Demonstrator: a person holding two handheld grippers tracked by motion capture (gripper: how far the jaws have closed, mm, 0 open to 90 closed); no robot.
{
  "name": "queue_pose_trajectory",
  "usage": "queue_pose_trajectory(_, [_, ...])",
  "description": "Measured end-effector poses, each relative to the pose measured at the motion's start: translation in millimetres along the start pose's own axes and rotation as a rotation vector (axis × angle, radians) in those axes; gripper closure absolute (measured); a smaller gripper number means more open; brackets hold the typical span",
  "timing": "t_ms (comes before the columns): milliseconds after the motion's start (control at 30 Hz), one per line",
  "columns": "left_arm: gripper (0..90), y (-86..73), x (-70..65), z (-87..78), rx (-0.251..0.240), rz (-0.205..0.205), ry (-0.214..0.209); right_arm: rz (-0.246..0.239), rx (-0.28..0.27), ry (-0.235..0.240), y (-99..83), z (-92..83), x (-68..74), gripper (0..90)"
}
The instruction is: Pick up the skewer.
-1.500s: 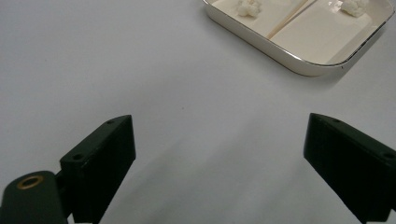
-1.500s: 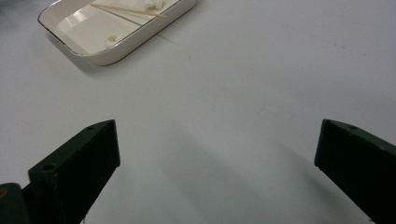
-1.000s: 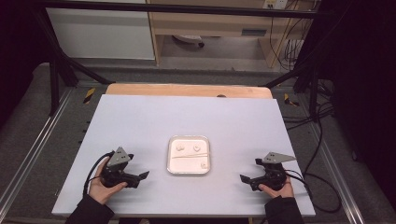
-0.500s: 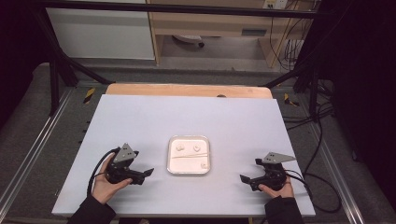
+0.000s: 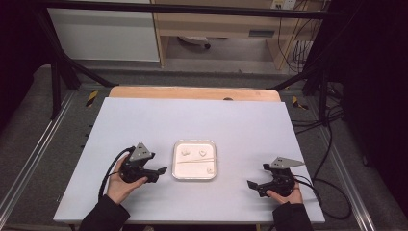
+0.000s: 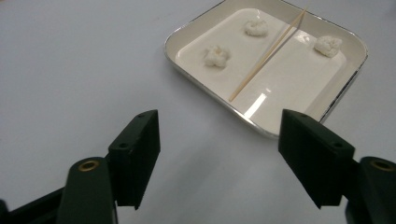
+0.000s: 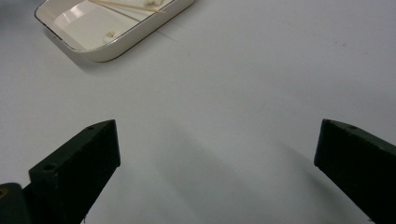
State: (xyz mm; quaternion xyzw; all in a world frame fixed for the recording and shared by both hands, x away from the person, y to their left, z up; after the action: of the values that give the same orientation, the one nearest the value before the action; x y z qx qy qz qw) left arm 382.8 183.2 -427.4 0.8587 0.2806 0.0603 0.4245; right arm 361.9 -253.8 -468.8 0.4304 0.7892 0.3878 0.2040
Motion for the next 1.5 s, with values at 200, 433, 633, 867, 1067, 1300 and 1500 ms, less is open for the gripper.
queue_pose_trajectory(200, [46.5,9.5,-2.8,11.5,0.011,-0.002,0.002,0.001,0.002,0.0,0.0,0.4,0.0,0.9])
queue_pose_trajectory(433, [62.6,16.9,-3.3,25.4,0.016,-0.023,0.001,-0.001,0.0,0.002,-0.1,0.8,0.1,0.9])
queue_pose_trajectory(633, [75.4,22.3,-3.6,36.6,0.03,-0.028,-0.002,-0.002,0.003,0.001,-0.2,1.0,0.2,0.9])
queue_pose_trajectory(867, [85.2,25.0,0.9,49.8,0.051,-0.05,0.009,0.003,0.007,0.002,-0.4,1.5,0.6,0.9])
queue_pose_trajectory(1067, [89.9,24.4,3.4,61.5,0.064,-0.053,0.006,0.001,0.01,0.004,-0.5,1.6,0.8,0.9])
queue_pose_trajectory(1300, [90.0,21.7,7.9,69.5,0.077,-0.046,0.004,-0.005,0.008,0.004,-0.6,2.0,0.8,0.9])
queue_pose_trajectory(1500, [90.0,19.9,6.7,73.5,0.093,-0.03,-0.014,-0.006,0.009,0.004,-0.6,1.7,0.6,0.9])
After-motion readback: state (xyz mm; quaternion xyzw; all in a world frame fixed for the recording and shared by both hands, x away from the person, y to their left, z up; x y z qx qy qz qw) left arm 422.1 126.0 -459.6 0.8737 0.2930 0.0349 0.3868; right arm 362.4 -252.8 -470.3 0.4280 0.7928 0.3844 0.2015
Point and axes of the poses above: each handheld gripper's, and its own axes: z roughly forward along the jaws, y roughly out of its top, x roughly to its left, the point moved 2 cm from there along z, roughly forward along the jaws, and after that the axes turned 13 degrees about -y, right-handed, at the moved point
